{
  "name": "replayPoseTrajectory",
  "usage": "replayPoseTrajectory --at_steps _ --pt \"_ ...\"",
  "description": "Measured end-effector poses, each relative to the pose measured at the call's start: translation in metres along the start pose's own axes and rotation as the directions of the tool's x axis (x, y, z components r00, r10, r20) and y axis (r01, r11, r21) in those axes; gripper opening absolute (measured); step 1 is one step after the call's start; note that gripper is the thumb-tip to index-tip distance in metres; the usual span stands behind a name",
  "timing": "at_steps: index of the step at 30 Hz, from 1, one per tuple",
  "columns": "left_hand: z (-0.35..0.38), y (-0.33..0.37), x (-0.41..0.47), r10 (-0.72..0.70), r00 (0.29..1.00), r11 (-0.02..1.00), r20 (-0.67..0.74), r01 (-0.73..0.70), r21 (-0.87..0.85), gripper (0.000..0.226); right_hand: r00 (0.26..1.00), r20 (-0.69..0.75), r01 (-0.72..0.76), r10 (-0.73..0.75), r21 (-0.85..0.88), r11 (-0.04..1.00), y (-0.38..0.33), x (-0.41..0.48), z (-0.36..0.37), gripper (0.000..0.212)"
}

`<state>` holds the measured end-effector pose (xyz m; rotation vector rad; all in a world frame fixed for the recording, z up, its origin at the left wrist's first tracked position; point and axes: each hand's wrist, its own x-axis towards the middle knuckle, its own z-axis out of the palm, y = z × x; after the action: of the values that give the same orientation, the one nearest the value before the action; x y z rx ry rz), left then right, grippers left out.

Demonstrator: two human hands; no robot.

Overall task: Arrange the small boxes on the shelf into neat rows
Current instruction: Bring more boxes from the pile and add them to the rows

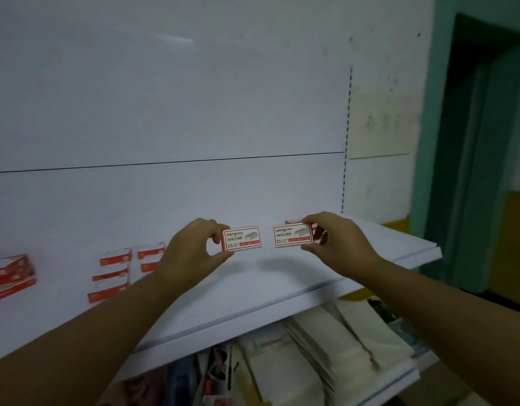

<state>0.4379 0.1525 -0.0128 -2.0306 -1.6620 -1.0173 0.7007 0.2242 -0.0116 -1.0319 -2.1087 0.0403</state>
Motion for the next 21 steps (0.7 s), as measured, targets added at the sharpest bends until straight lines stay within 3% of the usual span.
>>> replayPoseTrajectory --at_steps 4,12,21 --pt "0.034 0.025 0.027 0.043 0.999 0.999 0.014 -0.043 -0.020 0.036 0.999 -0.029 -0.034 0.034 -0.010 0.999 0.048 0.003 -0.013 0.049" --pt "0.108 0.033 0.087 0.141 0.990 0.977 -0.005 -0.140 -0.163 0.048 0.991 -0.069 -0.121 0.114 -0.098 0.988 0.135 0.046 -0.019 0.048" --pt "0.208 0.041 0.160 0.119 0.992 0.959 0.043 -0.103 -0.266 0.039 0.985 -0.057 -0.167 0.160 -0.164 0.972 0.225 0.087 -0.023 0.044"
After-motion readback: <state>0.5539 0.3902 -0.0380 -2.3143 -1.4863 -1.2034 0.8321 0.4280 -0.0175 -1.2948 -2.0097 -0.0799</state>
